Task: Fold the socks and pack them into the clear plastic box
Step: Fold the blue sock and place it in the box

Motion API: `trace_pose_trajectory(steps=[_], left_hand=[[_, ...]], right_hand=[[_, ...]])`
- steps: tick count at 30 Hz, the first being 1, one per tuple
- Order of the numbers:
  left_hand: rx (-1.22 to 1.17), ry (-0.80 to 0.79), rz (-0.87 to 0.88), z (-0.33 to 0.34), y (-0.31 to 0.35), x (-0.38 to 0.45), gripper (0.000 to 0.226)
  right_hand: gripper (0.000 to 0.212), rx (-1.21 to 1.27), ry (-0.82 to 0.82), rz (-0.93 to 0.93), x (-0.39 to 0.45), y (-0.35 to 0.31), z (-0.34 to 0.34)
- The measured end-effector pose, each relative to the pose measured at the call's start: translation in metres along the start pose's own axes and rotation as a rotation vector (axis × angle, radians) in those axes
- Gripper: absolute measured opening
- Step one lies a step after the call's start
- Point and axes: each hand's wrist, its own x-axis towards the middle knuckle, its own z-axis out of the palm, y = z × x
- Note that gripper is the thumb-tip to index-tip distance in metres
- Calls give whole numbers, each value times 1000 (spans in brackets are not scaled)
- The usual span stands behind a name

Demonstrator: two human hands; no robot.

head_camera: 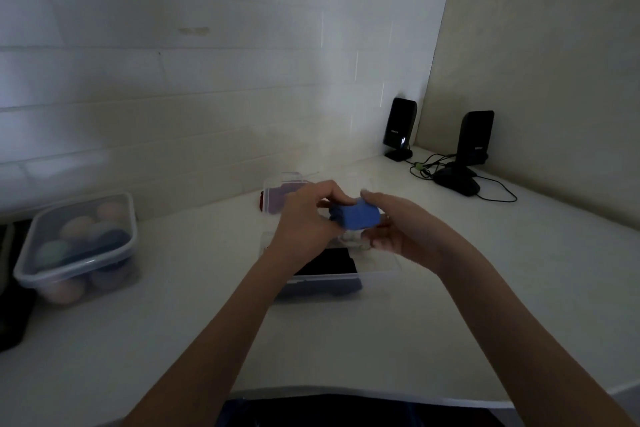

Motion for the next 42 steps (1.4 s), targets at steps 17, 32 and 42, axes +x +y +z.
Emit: trace_pose_trajectory(steps=[17,32,42], left_hand=[[480,-479,95,-8,-15,-11,15],[441,-672,19,1,-19,-10,13],[395,-681,-6,0,-26,-13,16]], right_hand=[[22,-1045,335,-294,-6,11,1],[23,-1456,353,-157,5,21,27],[28,-1917,145,-280,1,10,35]])
